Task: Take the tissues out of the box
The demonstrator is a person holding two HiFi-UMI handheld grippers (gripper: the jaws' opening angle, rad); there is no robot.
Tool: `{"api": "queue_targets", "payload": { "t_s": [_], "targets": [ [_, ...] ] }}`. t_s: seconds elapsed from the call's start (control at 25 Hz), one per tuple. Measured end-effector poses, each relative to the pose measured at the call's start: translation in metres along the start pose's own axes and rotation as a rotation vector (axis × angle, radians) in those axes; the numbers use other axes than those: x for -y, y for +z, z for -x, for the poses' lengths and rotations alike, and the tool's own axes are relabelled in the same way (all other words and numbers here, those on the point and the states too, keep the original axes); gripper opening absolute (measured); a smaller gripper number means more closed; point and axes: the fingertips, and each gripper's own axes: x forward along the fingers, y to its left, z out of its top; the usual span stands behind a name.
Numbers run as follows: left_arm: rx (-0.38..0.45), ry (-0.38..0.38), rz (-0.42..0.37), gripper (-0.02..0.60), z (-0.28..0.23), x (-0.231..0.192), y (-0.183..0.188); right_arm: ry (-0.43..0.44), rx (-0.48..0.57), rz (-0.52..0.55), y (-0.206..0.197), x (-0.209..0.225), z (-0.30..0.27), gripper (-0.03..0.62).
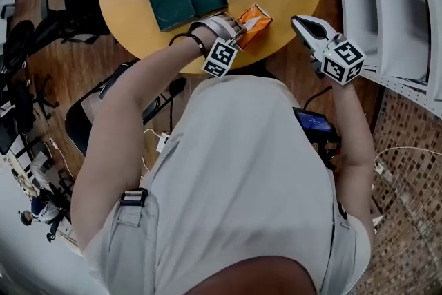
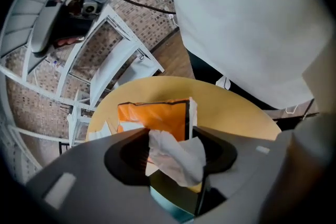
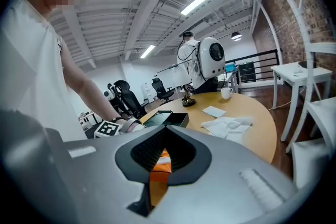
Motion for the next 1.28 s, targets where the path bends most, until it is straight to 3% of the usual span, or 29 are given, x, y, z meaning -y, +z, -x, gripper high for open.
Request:
{"api": "queue_targets", "payload": {
  "t_s": [0.2, 0.36, 0.52, 0.68, 0.8, 0.92, 1.12, 1.28],
  "targets": [
    [-0.04, 0.037, -0.1, 0.248, -0.012, 0.014, -0.01, -0.008, 0.001, 0.008, -0.001, -0.005, 0.008, 0.0],
    [-0.048, 0.062, -0.123, 0.289, -0.015, 0.017, -0.016, 0.006, -0.005, 0.023, 0.004, -0.005, 0.005, 0.0],
    [-0.024, 0.094, -0.064, 0.331, 0.005, 0.01, -0.016, 0.044, -0.021, 0.048, 0.012, -0.008, -0.007, 0.0],
    [0.061, 0.199, 0.057, 0.331, 0.058, -0.016, -0.01, 0.092, -0.014, 0.069, 0.023, -0.016, -0.017, 0.002],
    [0.147, 0.294, 0.273, 0.327, 0.105, -0.038, -0.01, 0.131, -0.016, 0.089, 0.029, -0.026, -0.027, 0.002],
    [0.256, 0.408, 0.615, 0.295, 0.148, -0.064, -0.026, 0.183, -0.015, 0.125, 0.04, -0.036, -0.04, 0.0],
    [0.52, 0.622, 1.166, 0.281, 0.209, -0.103, -0.065, 0.279, 0.034, 0.17, 0.069, -0.052, -0.06, 0.002],
    [0.697, 0.79, 1.444, 0.197, 0.252, -0.104, -0.098, 0.352, 0.05, 0.223, 0.083, -0.07, -0.073, 0.0]
  ]
}}
